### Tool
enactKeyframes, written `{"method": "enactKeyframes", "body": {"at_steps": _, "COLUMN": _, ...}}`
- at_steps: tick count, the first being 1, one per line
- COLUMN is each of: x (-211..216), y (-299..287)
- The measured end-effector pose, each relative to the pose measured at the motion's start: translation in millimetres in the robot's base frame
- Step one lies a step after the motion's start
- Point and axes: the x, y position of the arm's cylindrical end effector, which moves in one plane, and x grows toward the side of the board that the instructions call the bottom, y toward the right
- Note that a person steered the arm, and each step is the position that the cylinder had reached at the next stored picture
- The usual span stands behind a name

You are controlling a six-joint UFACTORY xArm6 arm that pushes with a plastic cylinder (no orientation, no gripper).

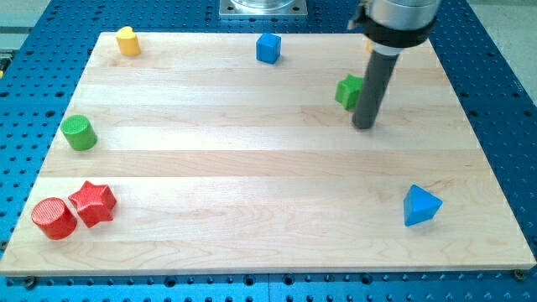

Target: Place the arm to the right of the green star

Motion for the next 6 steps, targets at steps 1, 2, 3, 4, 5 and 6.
{"method": "enactKeyframes", "body": {"at_steps": 1, "x": -12.6, "y": 102.5}}
{"method": "enactKeyframes", "body": {"at_steps": 2, "x": -49.1, "y": 40.4}}
{"method": "enactKeyframes", "body": {"at_steps": 3, "x": -39.4, "y": -91.0}}
{"method": "enactKeyframes", "body": {"at_steps": 4, "x": -47.7, "y": 26.9}}
{"method": "enactKeyframes", "body": {"at_steps": 5, "x": -102.6, "y": -31.0}}
{"method": "enactKeyframes", "body": {"at_steps": 6, "x": -108.0, "y": -159.7}}
